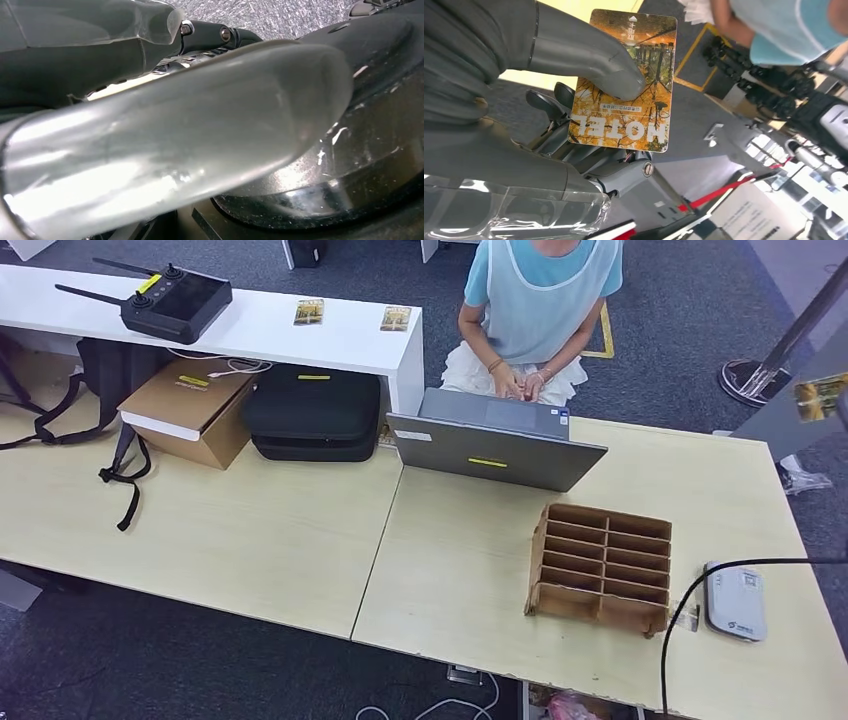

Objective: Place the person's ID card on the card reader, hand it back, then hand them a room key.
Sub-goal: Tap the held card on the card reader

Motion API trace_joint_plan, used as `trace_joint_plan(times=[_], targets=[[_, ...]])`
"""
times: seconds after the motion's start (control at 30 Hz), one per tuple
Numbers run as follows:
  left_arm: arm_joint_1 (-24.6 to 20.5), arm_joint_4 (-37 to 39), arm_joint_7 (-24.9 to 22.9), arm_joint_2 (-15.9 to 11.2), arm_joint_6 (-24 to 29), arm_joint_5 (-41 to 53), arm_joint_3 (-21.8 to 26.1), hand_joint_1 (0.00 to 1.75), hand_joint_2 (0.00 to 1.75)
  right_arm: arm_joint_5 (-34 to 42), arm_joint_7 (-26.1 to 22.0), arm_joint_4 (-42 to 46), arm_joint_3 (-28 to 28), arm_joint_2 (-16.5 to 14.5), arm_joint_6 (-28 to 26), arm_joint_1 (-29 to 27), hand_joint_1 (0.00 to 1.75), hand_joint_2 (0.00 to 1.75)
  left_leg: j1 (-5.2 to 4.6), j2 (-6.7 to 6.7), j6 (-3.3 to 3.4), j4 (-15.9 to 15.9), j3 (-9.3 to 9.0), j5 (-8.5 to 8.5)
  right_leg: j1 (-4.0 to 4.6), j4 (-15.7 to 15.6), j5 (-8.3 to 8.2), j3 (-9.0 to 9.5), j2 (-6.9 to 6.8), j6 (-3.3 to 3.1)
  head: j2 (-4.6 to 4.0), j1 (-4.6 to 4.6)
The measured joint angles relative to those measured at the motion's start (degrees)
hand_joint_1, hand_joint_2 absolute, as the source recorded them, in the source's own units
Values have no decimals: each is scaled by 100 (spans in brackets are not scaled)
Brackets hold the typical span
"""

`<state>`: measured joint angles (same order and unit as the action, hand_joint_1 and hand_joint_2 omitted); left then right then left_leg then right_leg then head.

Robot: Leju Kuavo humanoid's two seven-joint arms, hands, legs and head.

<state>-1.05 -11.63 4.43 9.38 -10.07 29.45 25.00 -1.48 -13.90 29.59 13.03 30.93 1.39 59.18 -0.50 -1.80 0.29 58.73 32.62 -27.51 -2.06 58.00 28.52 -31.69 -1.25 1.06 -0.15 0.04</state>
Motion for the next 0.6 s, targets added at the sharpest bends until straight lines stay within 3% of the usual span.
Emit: trace_joint_plan(times=[0.17,0.33,0.6], targets=[[-3,0,7,2,-8,47,1,0,0,273,194,-148,-280,570,329,-180,175,175,0,-3,1,1,2,0,0,-2,0,-2,-4,1,0,2],[-8,0,3,2,-13,120,1,0,0,565,259,-225,-620,1072,587,-703,175,175,0,-9,2,0,8,-1,1,-2,1,0,-10,2,0,2],[-21,0,-21,-4,-34,187,1,0,0,535,400,-364,-838,1245,746,-1179,175,175,1,-2,4,-1,4,1,1,2,0,-3,2,3,-1,1]])
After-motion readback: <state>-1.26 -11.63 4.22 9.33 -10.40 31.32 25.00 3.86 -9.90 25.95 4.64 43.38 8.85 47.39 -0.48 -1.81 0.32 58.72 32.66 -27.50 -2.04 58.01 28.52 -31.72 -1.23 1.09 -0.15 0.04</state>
